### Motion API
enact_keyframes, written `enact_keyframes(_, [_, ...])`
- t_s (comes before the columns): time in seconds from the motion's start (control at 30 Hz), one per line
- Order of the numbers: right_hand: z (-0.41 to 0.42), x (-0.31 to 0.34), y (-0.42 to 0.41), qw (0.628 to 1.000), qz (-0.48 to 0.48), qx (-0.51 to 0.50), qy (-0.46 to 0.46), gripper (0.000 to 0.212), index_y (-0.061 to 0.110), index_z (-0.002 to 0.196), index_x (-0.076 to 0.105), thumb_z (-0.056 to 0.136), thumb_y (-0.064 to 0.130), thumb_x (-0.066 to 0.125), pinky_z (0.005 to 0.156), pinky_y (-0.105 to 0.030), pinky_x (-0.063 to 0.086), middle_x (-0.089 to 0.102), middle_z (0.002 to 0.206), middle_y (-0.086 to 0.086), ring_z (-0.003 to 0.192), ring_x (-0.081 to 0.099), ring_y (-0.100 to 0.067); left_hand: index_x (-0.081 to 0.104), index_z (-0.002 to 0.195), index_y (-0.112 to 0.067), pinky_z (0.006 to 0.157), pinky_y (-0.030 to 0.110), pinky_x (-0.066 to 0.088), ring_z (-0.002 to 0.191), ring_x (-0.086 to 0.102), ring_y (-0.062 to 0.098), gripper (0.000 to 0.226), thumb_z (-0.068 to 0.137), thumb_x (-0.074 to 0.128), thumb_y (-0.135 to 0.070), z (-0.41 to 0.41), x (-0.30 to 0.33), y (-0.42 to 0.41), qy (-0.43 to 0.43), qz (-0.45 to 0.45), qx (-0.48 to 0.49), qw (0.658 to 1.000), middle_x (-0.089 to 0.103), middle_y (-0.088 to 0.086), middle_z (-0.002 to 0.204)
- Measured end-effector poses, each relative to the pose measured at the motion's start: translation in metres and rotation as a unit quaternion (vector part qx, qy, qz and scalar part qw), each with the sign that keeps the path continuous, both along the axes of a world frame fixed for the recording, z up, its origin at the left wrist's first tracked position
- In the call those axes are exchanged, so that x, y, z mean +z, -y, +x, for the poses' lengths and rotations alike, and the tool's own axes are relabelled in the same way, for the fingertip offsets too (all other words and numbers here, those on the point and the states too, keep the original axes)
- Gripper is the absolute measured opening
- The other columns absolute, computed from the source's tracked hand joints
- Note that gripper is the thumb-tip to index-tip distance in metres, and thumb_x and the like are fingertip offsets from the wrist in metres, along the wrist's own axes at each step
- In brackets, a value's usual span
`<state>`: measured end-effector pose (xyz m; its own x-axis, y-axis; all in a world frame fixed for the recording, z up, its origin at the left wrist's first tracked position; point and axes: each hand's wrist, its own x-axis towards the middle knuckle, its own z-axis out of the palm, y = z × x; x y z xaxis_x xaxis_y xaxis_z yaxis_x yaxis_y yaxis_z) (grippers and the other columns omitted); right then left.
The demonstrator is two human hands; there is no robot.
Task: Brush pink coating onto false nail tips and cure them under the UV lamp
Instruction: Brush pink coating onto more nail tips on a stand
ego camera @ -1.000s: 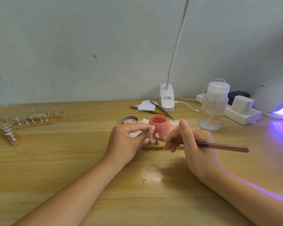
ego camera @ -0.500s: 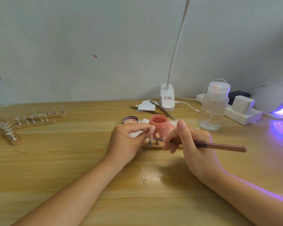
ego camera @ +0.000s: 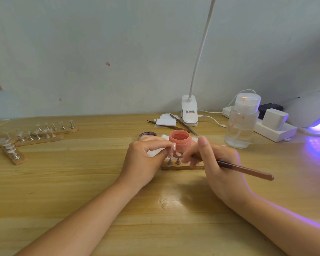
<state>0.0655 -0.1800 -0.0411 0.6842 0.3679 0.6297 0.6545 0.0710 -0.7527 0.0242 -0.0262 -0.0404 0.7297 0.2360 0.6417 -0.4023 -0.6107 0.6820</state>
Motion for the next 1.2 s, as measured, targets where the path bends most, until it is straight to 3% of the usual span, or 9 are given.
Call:
enact_keyframes(0.17, [0.0004, 0.0001, -0.0002, 0.999, 0.016, -0.012, 0.039, 0.044, 0.013, 0.067, 0.066, 0.092, 0.035, 0.037, 0.063, -0.021, 0.047, 0.067, 0.066, 0.003, 0.064, 0.061, -0.009, 0.071, 0.075, -0.024, 0.078, 0.003, 0.035, 0.084, 0.056, -0.002, 0.017, 0.076, 0.07, -0.007, -0.0009, 0.0005, 0.0003, -0.007, 0.009, 0.004, 1.0, 0.068, -0.009, 0.075])
enact_keyframes(0.33, [0.0009, -0.0017, 0.0007, 1.0, 0.014, -0.008, 0.004, 0.044, 0.015, 0.061, 0.066, 0.093, 0.033, 0.042, 0.057, -0.024, 0.047, 0.064, 0.058, -0.005, 0.056, 0.058, -0.008, 0.073, 0.077, -0.022, 0.078, 0.002, 0.033, 0.087, 0.054, -0.004, 0.016, 0.075, 0.071, -0.006, -0.0015, 0.0006, 0.0001, -0.025, 0.007, 0.007, 1.0, 0.068, -0.011, 0.077])
enact_keyframes(0.47, [0.0024, -0.0002, -0.0007, 0.998, -0.012, -0.023, 0.064, 0.039, 0.017, 0.071, 0.067, 0.094, 0.032, 0.039, 0.063, -0.014, 0.045, 0.066, 0.068, 0.008, 0.067, 0.061, -0.003, 0.074, 0.082, -0.016, 0.081, 0.006, 0.034, 0.091, 0.054, 0.004, 0.012, 0.075, 0.071, -0.007, -0.0009, -0.0003, -0.001, -0.036, 0.013, 0.014, 0.999, 0.069, -0.003, 0.082])
enact_keyframes(0.63, [0.0029, -0.0016, 0.0019, 0.999, 0.005, -0.017, 0.039, 0.046, 0.018, 0.062, 0.065, 0.089, 0.04, 0.035, 0.058, -0.024, 0.046, 0.062, 0.058, 0.002, 0.058, 0.058, -0.007, 0.074, 0.081, -0.018, 0.083, 0.008, 0.034, 0.09, 0.052, -0.003, 0.012, 0.075, 0.072, -0.009, -0.0017, 0.0006, -0.0004, -0.044, 0.014, 0.017, 0.999, 0.07, -0.003, 0.083])
enact_keyframes(0.73, [0.0037, 0.0003, -0.0001, 0.995, -0.022, -0.027, 0.091, 0.039, 0.021, 0.069, 0.064, 0.091, 0.036, 0.035, 0.063, -0.015, 0.044, 0.063, 0.067, 0.011, 0.066, 0.059, -0.002, 0.074, 0.082, -0.018, 0.086, 0.016, 0.037, 0.088, 0.052, -0.004, 0.011, 0.075, 0.072, -0.009, -0.0015, 0.001, 0.0004, -0.045, 0.008, 0.019, 0.999, 0.07, -0.003, 0.083])
enact_keyframes(0.9, [0.0055, -0.0032, 0.0024, 0.998, -0.005, -0.013, 0.058, 0.046, 0.017, 0.061, 0.065, 0.09, 0.039, 0.035, 0.055, -0.025, 0.046, 0.061, 0.055, 0.0, 0.055, 0.057, -0.005, 0.074, 0.079, -0.019, 0.091, 0.027, 0.037, 0.09, 0.053, -0.001, 0.011, 0.075, 0.072, -0.009, -0.0024, 0.002, 0.0021, -0.05, -0.001, 0.027, 0.998, 0.069, -0.006, 0.082])
enact_keyframes(1.07, [0.0062, -0.0012, 0.0012, 0.992, -0.04, -0.029, 0.116, 0.039, 0.02, 0.071, 0.066, 0.092, 0.035, 0.037, 0.062, -0.014, 0.044, 0.061, 0.067, 0.017, 0.066, 0.059, 0.002, 0.074, 0.081, -0.02, 0.093, 0.039, 0.038, 0.089, 0.053, -0.001, 0.013, 0.074, 0.073, -0.009, -0.0033, 0.0034, 0.0035, -0.045, -0.005, 0.035, 0.998, 0.068, -0.008, 0.08])
enact_keyframes(1.2, [0.0072, -0.004, 0.0041, 0.995, -0.004, -0.018, 0.097, 0.054, 0.013, 0.062, 0.067, 0.092, 0.047, 0.037, 0.055, -0.02, 0.046, 0.061, 0.056, 0.004, 0.057, 0.058, -0.004, 0.074, 0.078, -0.02, 0.094, 0.04, 0.038, 0.09, 0.054, 0.002, 0.012, 0.074, 0.072, -0.009, -0.0035, 0.0037, 0.0038, -0.053, -0.004, 0.038, 0.998, 0.069, -0.007, 0.08])
